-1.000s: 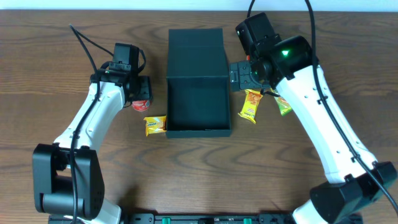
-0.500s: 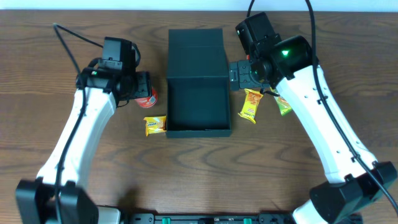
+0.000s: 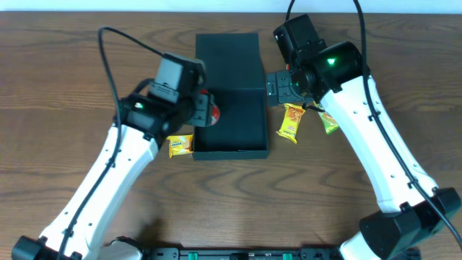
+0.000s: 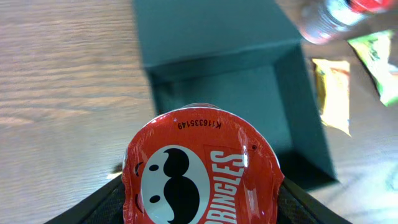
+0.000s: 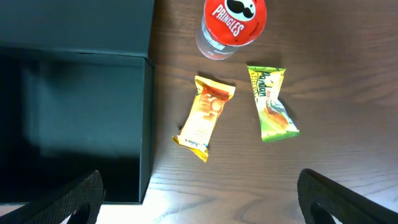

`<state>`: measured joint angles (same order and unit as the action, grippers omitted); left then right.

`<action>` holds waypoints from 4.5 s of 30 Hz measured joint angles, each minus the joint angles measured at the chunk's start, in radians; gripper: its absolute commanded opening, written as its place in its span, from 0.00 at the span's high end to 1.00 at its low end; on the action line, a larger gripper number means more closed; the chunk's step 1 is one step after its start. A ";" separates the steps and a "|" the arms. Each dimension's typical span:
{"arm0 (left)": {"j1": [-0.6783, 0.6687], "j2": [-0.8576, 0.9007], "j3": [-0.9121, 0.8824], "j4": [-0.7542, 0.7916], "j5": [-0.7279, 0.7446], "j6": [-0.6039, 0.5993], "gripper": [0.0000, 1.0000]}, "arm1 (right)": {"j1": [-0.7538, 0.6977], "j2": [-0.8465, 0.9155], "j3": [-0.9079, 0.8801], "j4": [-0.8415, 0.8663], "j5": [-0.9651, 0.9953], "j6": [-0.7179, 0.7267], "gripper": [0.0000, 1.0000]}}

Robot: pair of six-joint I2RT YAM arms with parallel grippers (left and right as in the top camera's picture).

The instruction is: Pack container

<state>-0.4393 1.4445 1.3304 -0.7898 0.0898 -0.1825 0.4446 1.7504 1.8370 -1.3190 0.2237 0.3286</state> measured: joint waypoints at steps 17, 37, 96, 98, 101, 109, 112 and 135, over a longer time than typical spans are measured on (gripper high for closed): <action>-0.059 0.148 0.004 -0.088 0.012 -0.016 0.31 | 0.000 0.000 0.000 -0.008 0.000 0.000 0.01; -0.058 0.271 0.005 -0.108 0.035 -0.014 0.33 | 0.000 0.000 0.000 -0.018 0.000 0.000 0.01; 0.061 0.063 0.266 -0.394 -0.277 -0.071 0.03 | 0.013 -0.031 -0.275 0.142 -0.353 -0.006 0.01; 0.085 0.069 0.179 -0.333 -0.287 -0.090 0.04 | 0.054 -0.038 -0.288 0.180 -0.385 -0.003 0.01; 0.103 0.080 0.102 -0.287 -0.283 -0.102 0.04 | 0.141 -0.038 -0.294 0.219 -0.379 0.011 0.01; 0.106 0.054 0.091 -0.269 -0.285 -0.101 0.05 | 0.231 -0.028 -0.295 0.321 -0.374 0.064 0.18; 0.109 0.002 0.091 -0.258 -0.286 -0.082 0.04 | 0.231 0.006 -0.295 0.362 -0.414 0.053 0.38; 0.169 -0.094 0.091 -0.247 -0.300 -0.048 0.05 | 0.225 0.063 -0.296 0.472 -0.464 0.109 0.99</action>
<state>-0.2699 1.3502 1.4216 -1.0367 -0.2100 -0.2310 0.6701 1.8133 1.5410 -0.8474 -0.2401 0.4374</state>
